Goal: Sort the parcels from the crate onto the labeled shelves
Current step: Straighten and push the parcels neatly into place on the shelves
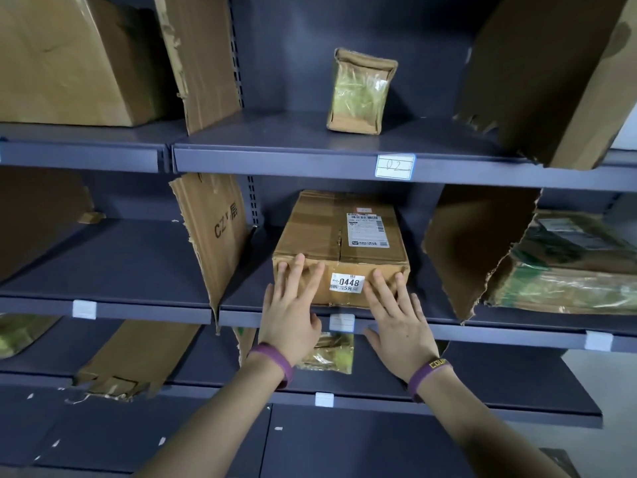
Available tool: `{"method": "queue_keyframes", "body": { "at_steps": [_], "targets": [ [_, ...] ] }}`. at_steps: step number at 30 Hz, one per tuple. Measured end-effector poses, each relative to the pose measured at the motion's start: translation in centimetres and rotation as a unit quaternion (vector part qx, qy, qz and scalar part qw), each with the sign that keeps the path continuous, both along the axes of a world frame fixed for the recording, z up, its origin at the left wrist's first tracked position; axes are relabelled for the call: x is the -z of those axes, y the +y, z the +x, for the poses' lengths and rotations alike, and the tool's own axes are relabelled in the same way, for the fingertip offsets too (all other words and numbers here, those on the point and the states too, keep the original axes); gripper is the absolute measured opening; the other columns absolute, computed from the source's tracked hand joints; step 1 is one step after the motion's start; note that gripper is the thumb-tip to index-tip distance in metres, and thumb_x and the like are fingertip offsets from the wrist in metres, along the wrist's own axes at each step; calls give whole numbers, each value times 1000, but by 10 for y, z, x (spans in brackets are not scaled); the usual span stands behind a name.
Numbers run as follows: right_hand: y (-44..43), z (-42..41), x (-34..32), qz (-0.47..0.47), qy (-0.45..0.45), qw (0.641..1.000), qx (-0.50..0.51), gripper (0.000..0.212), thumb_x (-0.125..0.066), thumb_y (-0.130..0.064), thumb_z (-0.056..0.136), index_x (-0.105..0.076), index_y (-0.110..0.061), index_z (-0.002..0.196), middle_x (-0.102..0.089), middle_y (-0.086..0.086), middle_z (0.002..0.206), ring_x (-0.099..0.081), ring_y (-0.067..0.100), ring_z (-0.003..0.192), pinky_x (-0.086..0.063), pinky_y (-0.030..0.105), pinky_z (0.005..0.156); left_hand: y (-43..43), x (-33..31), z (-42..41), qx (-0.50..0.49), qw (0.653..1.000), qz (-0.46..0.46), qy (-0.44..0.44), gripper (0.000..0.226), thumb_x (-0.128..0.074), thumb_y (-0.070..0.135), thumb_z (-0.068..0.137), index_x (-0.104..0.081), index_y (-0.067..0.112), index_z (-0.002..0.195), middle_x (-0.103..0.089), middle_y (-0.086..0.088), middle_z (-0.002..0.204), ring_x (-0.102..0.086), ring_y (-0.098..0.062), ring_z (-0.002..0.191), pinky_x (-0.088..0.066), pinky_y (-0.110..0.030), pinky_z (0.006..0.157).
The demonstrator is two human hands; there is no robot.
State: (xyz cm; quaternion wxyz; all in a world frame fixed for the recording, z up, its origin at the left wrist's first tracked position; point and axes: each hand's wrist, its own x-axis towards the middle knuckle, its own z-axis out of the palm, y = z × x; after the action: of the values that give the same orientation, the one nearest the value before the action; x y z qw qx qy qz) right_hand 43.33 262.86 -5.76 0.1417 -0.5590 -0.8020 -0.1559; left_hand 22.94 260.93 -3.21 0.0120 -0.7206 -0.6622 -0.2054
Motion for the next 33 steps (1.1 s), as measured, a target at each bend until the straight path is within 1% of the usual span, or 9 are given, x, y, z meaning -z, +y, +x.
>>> {"method": "queue_keyframes", "body": {
  "at_steps": [4, 7, 11, 14, 17, 19, 23, 27, 33],
  "targets": [
    [-10, 2, 4, 18, 10, 1000, -15, 92, -80, -35, 72, -34, -17, 150, -27, 5, 159, -32, 37, 142, -38, 53, 105, -14, 7, -3, -16, 999, 39, -1, 91, -53, 17, 87, 7, 38, 151, 11, 6, 161, -8, -22, 149, -17, -51, 118],
    [-17, 6, 10, 9, 3, 1000, -17, 86, -76, -37, 77, -35, -19, 150, -29, 5, 158, -32, 36, 142, -39, 54, 105, -21, 24, -4, -10, 1000, 24, 19, 87, -54, 19, 87, 2, 37, 152, 10, 7, 161, -9, -19, 148, -22, -51, 116],
    [-25, 4, 30, -36, -11, 999, -32, 79, -71, -48, 79, -43, -17, 146, -35, 4, 155, -38, 37, 139, -46, 56, 100, -27, 48, -2, 0, 999, -11, 36, 76, -54, 29, 90, -11, 36, 152, -5, 7, 161, -19, -24, 147, -29, -51, 111],
    [-26, 1, 38, -71, -10, 997, -16, 68, -40, -54, 87, -43, -18, 145, -39, 3, 153, -41, 37, 137, -46, 56, 99, -22, 58, -4, -2, 999, -40, 29, 62, -31, 46, 96, -2, 40, 151, 2, 11, 161, -9, -22, 149, -19, -49, 115],
    [-21, -1, 40, -91, 0, 996, 2, 70, -32, -55, 85, -41, -18, 144, -45, 3, 149, -45, 36, 134, -46, 56, 98, -17, 62, -5, -6, 997, -62, 34, 63, -5, 55, 89, 11, 42, 149, 14, 15, 159, 2, -18, 149, -11, -47, 117],
    [-16, 0, 41, -91, 0, 996, 4, 70, -32, -55, 86, -39, -19, 145, -46, 2, 149, -45, 34, 135, -45, 57, 99, -14, 63, -7, -8, 997, -71, 31, 62, -6, 55, 91, 15, 42, 148, 19, 18, 157, 6, -18, 149, -7, -46, 118],
    [-10, 2, 39, -96, -12, 995, 9, 69, -30, -54, 86, -40, -18, 145, -47, 0, 148, -47, 32, 134, -41, 59, 101, -7, 58, -9, -10, 996, -79, 30, 60, -21, 48, 100, 14, 41, 148, 22, 20, 154, 8, -16, 148, -1, -45, 118],
    [-12, 1, 39, -106, -12, 994, 4, 69, -31, -54, 86, -41, -18, 144, -45, 2, 149, -45, 33, 135, -41, 58, 102, -10, 60, -8, -6, 997, -69, 42, 63, -2, 53, 89, 8, 40, 150, 18, 17, 157, 2, -17, 149, -4, -45, 118],
    [-24, 3, 34, -120, -4, 993, -9, 69, -32, -51, 86, -42, -16, 145, -43, 4, 150, -43, 33, 136, -43, 57, 102, -19, 56, -4, -6, 996, -75, 38, 66, 3, 53, 86, 6, 40, 150, 14, 14, 159, 3, -18, 149, -5, -46, 118]
  ]
}}
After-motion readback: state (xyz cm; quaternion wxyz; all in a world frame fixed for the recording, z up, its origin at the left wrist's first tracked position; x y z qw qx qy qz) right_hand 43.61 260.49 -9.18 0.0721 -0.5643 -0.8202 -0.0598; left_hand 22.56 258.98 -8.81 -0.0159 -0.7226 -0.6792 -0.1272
